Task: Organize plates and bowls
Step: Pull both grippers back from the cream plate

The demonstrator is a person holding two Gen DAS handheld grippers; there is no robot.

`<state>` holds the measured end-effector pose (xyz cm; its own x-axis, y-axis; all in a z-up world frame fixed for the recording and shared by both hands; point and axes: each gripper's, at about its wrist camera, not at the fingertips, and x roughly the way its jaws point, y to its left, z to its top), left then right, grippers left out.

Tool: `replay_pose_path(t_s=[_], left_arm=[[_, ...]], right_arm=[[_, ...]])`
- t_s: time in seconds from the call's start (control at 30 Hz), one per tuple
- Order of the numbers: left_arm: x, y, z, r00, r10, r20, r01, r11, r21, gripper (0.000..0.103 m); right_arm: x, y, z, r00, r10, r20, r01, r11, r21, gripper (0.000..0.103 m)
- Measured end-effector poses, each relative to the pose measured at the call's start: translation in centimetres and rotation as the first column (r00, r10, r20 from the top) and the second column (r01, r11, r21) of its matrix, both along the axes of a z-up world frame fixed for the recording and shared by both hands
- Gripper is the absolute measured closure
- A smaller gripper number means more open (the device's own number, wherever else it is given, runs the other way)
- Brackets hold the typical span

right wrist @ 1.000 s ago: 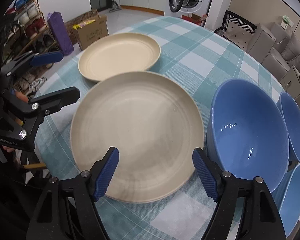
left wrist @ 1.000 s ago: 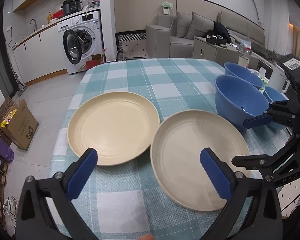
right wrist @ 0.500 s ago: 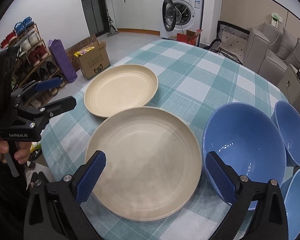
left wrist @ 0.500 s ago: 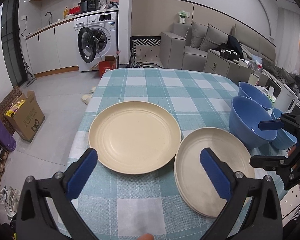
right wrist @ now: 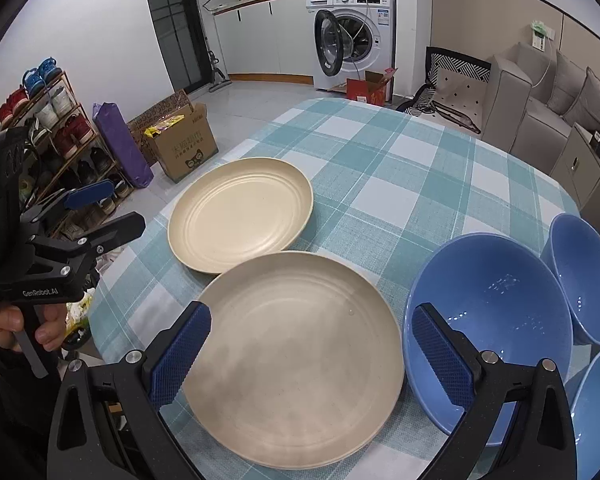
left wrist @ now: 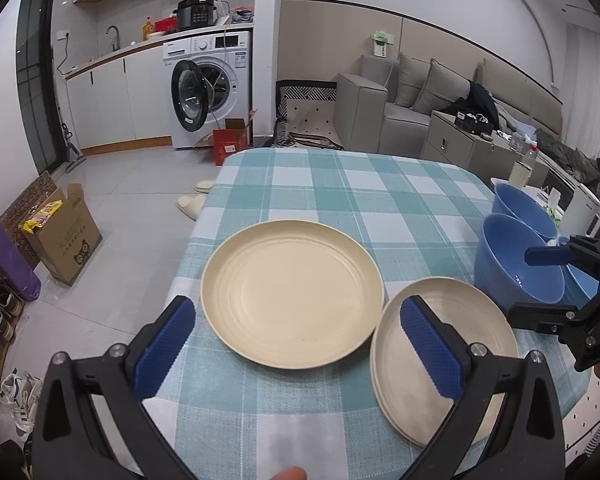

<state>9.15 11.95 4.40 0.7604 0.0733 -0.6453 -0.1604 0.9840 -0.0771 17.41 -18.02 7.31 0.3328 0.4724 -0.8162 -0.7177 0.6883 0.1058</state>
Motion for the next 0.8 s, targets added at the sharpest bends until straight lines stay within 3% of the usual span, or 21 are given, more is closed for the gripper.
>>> replay_pose_path(t_s=[0.43, 0.8], left_arm=[[1.6, 3.9, -2.4, 0.991, 0.127, -0.045, -0.127, 0.992, 0.004, 0.000], [2.5, 5.4, -3.9, 0.986, 0.151, -0.071, -0.152, 0.988, -0.009, 0.000]], right_arm=[[3.0, 1.0, 0.9, 0.995, -0.095, -0.011, 0.096, 0.992, 0.086, 0.001], [5.0, 3.9, -1.6, 0.994, -0.094, -0.049, 0.097, 0.993, 0.071, 0.001]])
